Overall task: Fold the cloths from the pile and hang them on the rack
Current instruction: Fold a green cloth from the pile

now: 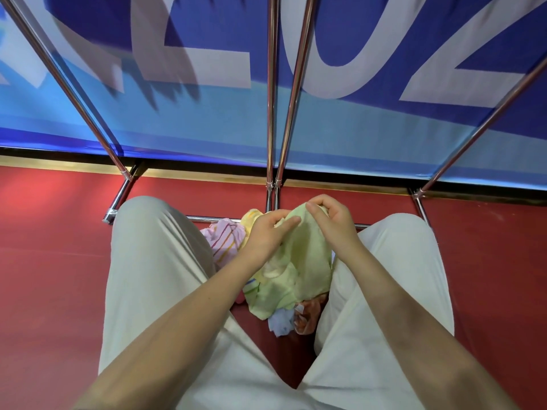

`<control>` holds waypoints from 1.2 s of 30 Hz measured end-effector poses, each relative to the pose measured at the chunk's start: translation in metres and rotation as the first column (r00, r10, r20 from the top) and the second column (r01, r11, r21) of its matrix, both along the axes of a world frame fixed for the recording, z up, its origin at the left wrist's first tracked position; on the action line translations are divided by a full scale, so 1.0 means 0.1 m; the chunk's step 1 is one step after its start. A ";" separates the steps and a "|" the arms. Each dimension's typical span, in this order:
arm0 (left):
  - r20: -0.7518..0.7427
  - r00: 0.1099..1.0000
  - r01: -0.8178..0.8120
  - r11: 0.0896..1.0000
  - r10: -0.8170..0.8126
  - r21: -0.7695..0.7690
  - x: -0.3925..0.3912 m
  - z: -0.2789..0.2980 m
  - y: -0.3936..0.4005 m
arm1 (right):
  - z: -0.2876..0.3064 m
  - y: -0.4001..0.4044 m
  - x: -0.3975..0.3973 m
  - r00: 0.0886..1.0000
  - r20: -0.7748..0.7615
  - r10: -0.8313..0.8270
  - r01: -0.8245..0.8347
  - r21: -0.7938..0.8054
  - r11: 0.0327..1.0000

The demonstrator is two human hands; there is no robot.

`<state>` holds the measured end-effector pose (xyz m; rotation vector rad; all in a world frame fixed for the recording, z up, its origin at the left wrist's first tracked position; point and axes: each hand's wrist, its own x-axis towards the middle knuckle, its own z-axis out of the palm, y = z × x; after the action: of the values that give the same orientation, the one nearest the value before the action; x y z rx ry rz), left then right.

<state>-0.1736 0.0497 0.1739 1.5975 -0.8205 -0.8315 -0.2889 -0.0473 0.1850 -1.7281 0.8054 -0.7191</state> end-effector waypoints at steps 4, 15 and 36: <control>-0.100 0.982 -0.160 0.987 0.160 0.005 0.08 -0.02 -0.03 | -0.13 -0.03 -0.04 0.993 -0.100 0.059 -0.060 -0.009 0.998; -0.224 0.810 -0.557 0.830 0.542 -0.005 0.58 0.11 0.09 | -0.53 -0.06 -0.17 0.852 -0.481 0.206 -0.260 -0.049 0.964; -0.142 0.773 -0.590 0.783 0.618 0.197 0.70 -0.08 0.13 | 0.02 -0.05 -0.09 1.000 0.028 -0.008 0.004 0.146 0.989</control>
<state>-0.1038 0.0625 0.1656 1.7244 -0.0661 -0.5648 -0.2974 -0.0524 0.1866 -1.5818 0.8237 -0.6709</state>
